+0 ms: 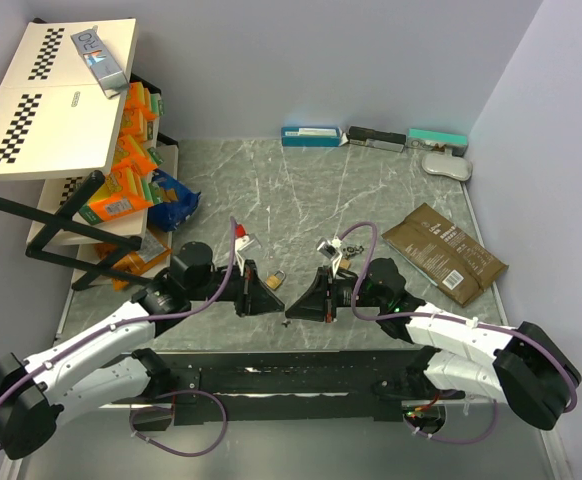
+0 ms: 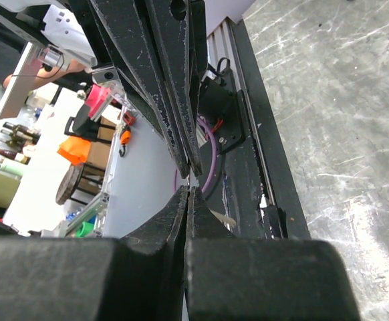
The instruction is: Unlock with the key
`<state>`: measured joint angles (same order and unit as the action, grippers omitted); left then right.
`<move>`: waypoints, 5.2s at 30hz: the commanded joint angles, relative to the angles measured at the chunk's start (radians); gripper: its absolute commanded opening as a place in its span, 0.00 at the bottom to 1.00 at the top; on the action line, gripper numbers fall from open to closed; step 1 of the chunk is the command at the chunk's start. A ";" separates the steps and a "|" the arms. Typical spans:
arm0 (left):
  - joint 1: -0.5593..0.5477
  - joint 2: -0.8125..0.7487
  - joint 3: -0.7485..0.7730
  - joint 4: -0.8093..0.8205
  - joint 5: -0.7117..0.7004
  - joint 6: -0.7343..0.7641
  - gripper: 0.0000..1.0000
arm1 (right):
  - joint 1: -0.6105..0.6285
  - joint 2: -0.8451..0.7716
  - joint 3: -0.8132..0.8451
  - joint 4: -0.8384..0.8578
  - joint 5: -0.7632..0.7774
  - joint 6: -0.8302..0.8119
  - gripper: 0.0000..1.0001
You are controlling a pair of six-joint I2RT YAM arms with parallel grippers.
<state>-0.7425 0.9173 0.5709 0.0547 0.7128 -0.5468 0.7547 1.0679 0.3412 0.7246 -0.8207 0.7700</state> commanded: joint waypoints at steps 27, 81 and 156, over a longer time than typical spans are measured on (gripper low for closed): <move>-0.008 0.132 0.152 -0.024 -0.444 -0.410 0.88 | 0.107 -0.351 0.082 -0.585 0.728 -0.429 0.00; -0.169 0.515 0.277 0.183 -0.527 -0.596 0.01 | 0.468 -0.025 0.308 -0.663 1.499 -0.854 0.00; -0.031 0.106 -0.022 0.540 -0.009 -0.159 0.01 | -0.043 -0.138 0.084 0.012 0.022 -0.144 0.36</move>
<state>-0.7738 1.0191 0.5446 0.5362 0.6918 -0.7036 0.6994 0.9318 0.3889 0.6674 -0.8013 0.6170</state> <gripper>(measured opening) 0.021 0.372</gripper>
